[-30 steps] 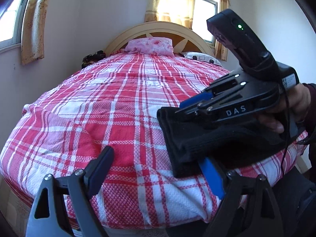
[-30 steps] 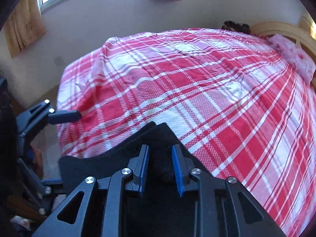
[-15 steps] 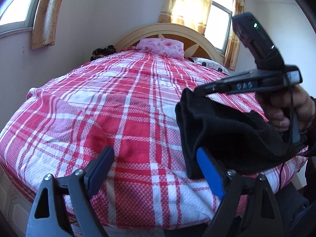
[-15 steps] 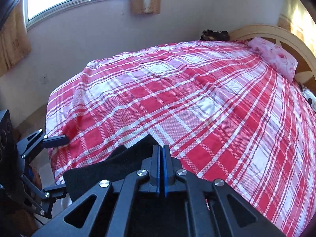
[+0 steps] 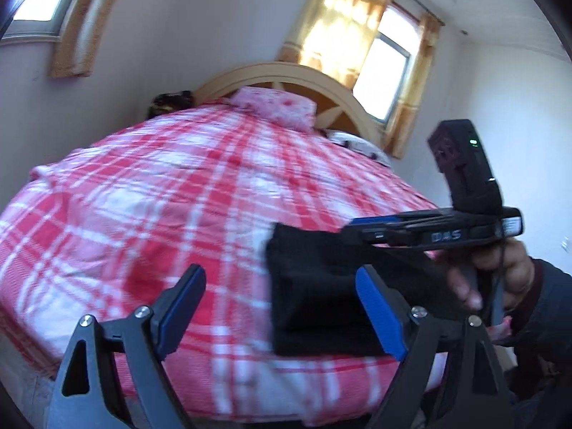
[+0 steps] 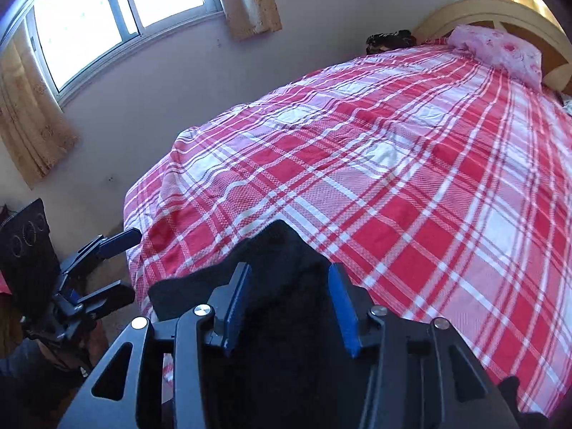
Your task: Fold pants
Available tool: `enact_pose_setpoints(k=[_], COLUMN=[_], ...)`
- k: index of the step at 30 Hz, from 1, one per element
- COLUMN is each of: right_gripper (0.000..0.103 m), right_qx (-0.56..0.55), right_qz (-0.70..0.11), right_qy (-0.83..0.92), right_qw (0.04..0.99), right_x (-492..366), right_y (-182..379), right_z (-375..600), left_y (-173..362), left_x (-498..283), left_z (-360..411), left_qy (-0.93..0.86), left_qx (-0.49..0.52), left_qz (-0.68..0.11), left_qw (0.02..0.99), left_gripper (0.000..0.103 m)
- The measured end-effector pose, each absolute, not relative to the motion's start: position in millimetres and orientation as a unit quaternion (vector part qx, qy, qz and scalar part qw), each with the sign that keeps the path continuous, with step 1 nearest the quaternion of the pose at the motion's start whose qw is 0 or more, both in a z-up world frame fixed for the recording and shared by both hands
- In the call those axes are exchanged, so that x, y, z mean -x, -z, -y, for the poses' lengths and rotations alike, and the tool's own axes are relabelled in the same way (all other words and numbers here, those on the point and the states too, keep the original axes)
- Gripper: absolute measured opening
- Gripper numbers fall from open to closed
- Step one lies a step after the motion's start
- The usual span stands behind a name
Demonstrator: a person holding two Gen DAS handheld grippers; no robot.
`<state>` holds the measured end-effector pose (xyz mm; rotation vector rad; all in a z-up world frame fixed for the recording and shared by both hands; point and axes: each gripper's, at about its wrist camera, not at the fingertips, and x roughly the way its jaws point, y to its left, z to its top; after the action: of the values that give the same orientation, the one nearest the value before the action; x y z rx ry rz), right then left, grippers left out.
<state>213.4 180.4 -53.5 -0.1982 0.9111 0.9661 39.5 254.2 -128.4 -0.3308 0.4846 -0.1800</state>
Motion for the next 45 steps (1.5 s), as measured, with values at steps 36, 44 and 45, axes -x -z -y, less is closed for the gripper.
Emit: enact_pose_setpoints(k=[36, 44, 45], right_gripper=[0.013, 0.057, 0.057], right_qx=[0.327, 0.167, 0.128], right_qz=[-0.28, -0.339, -0.35], right_qy=[-0.438, -0.447, -0.458], right_qw=[0.789, 0.811, 0.807], right_x=[-63.2, -112.6, -122.1], right_y=[98.6, 81.0, 73.7], right_z=[-115.3, -82.4, -72.3], left_y=[131.0, 145.5, 153.9], left_x=[-37.8, -79.9, -81.5], left_z=[-270.3, -212.3, -210.8], left_qy=[0.084, 0.087, 0.068], left_qx=[0.176, 0.125, 0.11], left_qz=[-0.253, -0.309, -0.323], left_qw=[0.948, 0.939, 0.938], left_gripper=[0.049, 0.065, 0.065])
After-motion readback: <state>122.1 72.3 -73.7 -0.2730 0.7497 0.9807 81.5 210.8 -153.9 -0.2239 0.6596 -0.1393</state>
